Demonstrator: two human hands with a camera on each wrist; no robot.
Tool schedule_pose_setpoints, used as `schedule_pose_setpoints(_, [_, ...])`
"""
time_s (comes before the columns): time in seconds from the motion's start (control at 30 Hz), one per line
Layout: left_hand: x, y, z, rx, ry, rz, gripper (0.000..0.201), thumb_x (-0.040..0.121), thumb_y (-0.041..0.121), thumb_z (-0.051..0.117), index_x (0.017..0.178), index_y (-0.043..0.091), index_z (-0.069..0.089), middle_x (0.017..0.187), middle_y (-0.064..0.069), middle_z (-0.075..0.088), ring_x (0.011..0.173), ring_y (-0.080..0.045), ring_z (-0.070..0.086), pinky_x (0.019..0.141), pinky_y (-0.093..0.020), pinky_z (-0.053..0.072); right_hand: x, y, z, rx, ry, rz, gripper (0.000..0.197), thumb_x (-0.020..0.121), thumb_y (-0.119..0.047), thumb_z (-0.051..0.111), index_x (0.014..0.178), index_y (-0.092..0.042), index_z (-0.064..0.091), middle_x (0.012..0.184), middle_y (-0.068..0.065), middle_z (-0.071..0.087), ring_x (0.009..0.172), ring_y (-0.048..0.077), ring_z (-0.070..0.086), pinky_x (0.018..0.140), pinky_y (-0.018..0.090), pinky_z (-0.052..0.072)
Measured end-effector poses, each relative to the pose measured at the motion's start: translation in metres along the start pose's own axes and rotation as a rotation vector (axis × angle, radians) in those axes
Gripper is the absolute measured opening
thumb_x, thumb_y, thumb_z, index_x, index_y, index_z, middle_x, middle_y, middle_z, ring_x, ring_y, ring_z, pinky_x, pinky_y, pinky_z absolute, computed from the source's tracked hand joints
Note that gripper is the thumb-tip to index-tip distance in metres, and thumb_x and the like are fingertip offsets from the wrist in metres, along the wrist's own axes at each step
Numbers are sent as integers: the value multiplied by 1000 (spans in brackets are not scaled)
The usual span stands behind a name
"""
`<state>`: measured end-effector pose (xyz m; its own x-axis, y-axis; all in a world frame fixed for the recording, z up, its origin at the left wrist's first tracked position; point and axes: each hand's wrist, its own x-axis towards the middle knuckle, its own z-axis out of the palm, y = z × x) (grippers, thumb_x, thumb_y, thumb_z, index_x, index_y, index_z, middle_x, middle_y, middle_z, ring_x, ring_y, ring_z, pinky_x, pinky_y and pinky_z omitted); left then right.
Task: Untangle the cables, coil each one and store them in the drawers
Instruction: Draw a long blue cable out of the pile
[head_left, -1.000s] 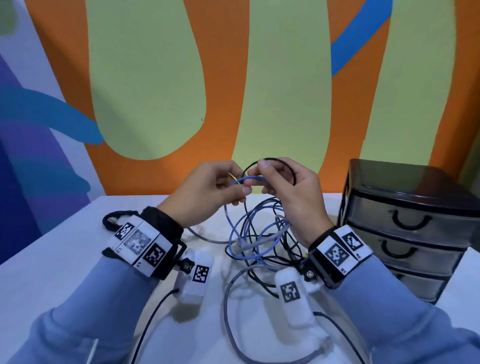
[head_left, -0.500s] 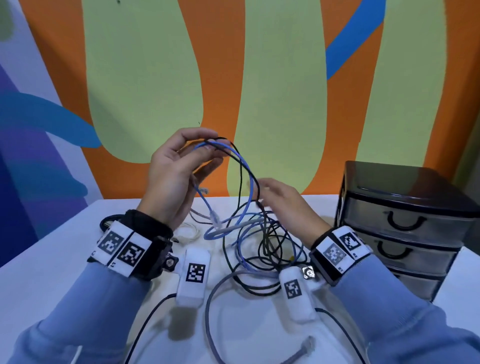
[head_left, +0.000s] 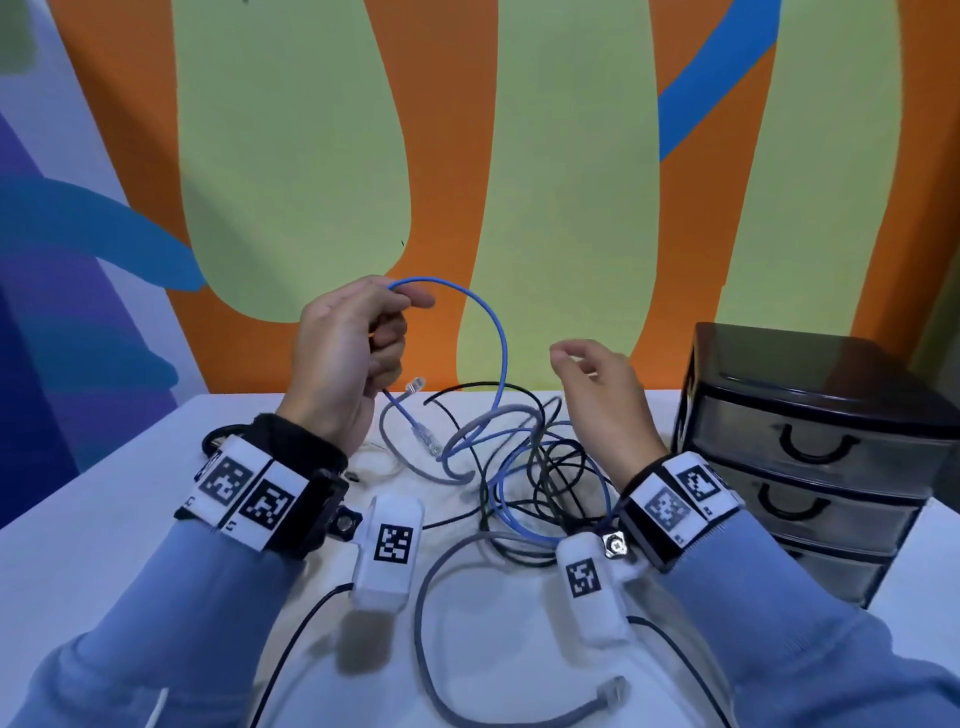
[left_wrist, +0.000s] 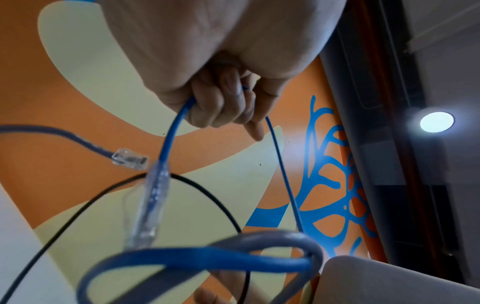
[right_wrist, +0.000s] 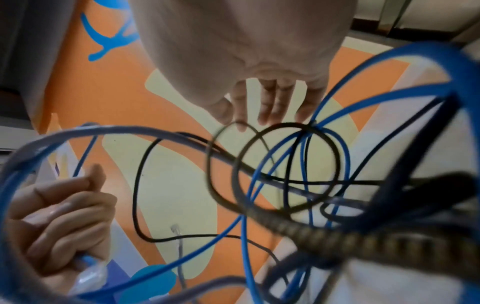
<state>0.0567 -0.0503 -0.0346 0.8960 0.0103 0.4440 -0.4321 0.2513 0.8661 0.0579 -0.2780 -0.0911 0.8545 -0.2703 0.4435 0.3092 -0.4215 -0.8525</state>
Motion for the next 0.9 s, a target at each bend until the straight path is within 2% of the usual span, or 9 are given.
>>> schedule_pose_setpoints(0.07, [0, 2, 0, -21, 4, -14, 26, 97, 8, 51, 84, 9, 74, 70, -2, 18, 55, -16, 11, 46, -29, 7, -4, -9, 1, 14, 40, -98, 19, 106, -47, 55, 114, -36, 67, 121, -4, 60, 111, 10, 59, 97, 30, 48])
schedule_pose_setpoints(0.13, [0, 4, -1, -44, 14, -21, 22, 97, 11, 55, 85, 8, 74, 69, 0, 20, 53, -14, 13, 47, -29, 7, -13, -26, 0, 183, 3, -205, 27, 106, -47, 55, 110, -27, 73, 116, -7, 69, 112, 8, 63, 102, 32, 48])
schedule_pose_setpoints(0.2, [2, 6, -3, -49, 33, -11, 17, 99, 12, 58, 92, 6, 73, 69, 2, 21, 53, -12, 14, 45, -27, 8, -23, -42, -1, 367, -158, -281, 36, 105, -43, 55, 106, -14, 77, 105, 0, 76, 102, 15, 70, 97, 31, 53])
schedule_pose_setpoints(0.3, [4, 7, -4, -24, 81, 31, 12, 104, 12, 58, 102, 7, 69, 63, 7, 28, 53, -11, 16, 42, -23, 13, -35, -53, 6, 429, -417, -289, 22, 96, -32, 71, 108, -14, 74, 87, 12, 75, 83, 23, 70, 87, 39, 59])
schedule_pose_setpoints(0.43, [3, 11, -5, -33, 144, 129, 15, 110, 19, 55, 97, 17, 62, 60, 9, 29, 51, -11, 17, 41, -22, 16, -41, -46, 12, 235, -664, -201, 15, 95, -20, 77, 105, -10, 72, 68, 3, 67, 74, 6, 65, 80, 47, 53])
schedule_pose_setpoints(0.5, [4, 16, -9, -53, 224, 203, 15, 111, 19, 54, 97, 18, 60, 59, 9, 29, 50, -10, 18, 42, -23, 16, -40, -47, 6, 166, -713, -204, 10, 96, -13, 75, 106, -11, 72, 67, 5, 64, 76, -10, 61, 83, 28, 45])
schedule_pose_setpoints(0.57, [6, 22, -16, -73, 330, 260, 16, 111, 20, 52, 96, 20, 58, 60, 9, 31, 49, -10, 20, 42, -23, 17, -37, -50, -2, 56, -724, -206, 18, 92, -7, 74, 108, -16, 74, 71, 5, 61, 67, 0, 54, 74, 16, 40])
schedule_pose_setpoints(0.73, [14, 26, -36, -99, 528, 316, 18, 111, 24, 51, 93, 23, 56, 61, 7, 34, 49, -11, 24, 43, -22, 20, -39, -54, -9, -84, -763, -139, 26, 89, -10, 69, 110, -25, 76, 64, 8, 37, 60, 21, 33, 56, 15, 33])
schedule_pose_setpoints(0.9, [13, 23, -33, -97, 450, 269, 21, 110, 22, 51, 92, 22, 59, 61, 8, 33, 49, -10, 22, 42, -23, 18, -40, -49, 0, -226, -740, -164, 22, 96, -47, 72, 106, -29, 77, 51, -3, 36, 48, 12, 32, 57, 28, 30])
